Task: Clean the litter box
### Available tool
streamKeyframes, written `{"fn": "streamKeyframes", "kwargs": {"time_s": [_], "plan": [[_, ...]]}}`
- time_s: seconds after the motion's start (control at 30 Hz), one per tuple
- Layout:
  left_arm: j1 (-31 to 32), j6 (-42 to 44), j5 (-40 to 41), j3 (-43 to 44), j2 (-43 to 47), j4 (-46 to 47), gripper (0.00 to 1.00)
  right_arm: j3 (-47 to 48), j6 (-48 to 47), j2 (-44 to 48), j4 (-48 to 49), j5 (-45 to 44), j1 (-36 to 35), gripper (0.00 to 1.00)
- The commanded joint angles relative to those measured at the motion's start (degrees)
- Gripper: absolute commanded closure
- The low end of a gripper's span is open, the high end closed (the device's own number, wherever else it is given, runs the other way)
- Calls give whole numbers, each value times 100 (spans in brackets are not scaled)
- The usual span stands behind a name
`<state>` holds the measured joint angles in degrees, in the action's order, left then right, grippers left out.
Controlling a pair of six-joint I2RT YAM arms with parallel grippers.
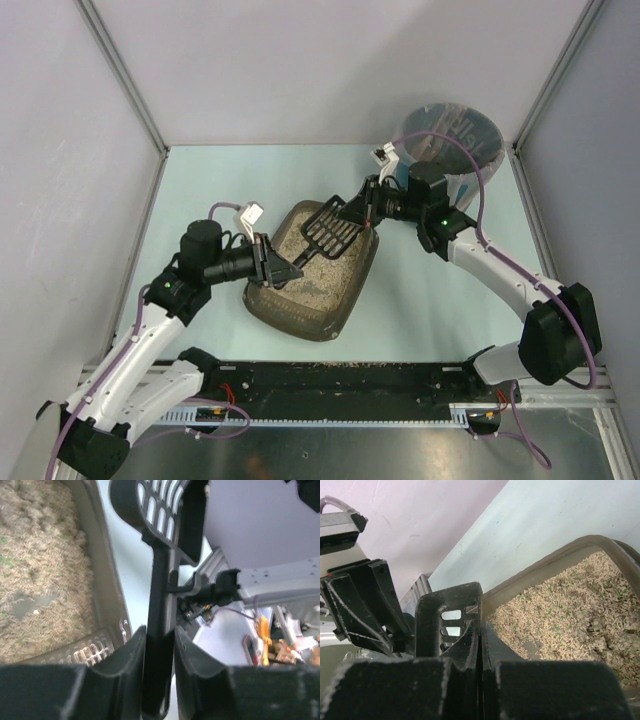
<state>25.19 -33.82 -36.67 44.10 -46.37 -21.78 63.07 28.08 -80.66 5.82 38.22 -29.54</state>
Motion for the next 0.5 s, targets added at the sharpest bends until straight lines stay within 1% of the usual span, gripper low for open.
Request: {"fn": "streamKeyframes", "kwargs": {"time_s": [0.0, 0.03, 0.07, 0.17, 0.2, 0.23, 0.27, 0.3, 0.33, 0.4, 0.43, 0.47], "plan": [[-67, -194, -367, -50, 58, 376, 76, -14, -171, 95, 121, -16, -17, 100], [-67, -212, -402, -76, 49, 402, 81, -14, -214, 77, 112, -25, -17, 100], [-67, -238, -481, -94, 40, 411, 89, -14, -232, 77, 103, -42, -25, 100], [-76, -283, -570, -138, 58, 447, 100, -14, -337, 112, 50, -112, -43, 100], [-84, -291, -570, -156, 58, 447, 100, -14, -364, 130, 7, -156, -43, 100], [-93, -300, -552, -164, 93, 455, 100, -14, -390, 156, -28, -218, -52, 95], [-119, -344, -500, -173, 110, 464, 100, -5, -451, 208, -46, -288, -52, 82], [-154, -370, -456, -182, 163, 464, 100, -5, -469, 244, -81, -332, -69, 74], [-181, -423, -447, -217, 181, 464, 100, -14, -478, 270, -90, -376, -69, 56], [-321, -607, -429, -261, 251, 464, 100, -14, -513, 428, -125, -508, -78, 40], [-365, -660, -421, -322, 286, 455, 100, -14, -522, 507, -152, -656, -70, 30], [-444, -774, -386, -358, 321, 464, 100, -14, -548, 647, -169, -719, -61, 27]]}}
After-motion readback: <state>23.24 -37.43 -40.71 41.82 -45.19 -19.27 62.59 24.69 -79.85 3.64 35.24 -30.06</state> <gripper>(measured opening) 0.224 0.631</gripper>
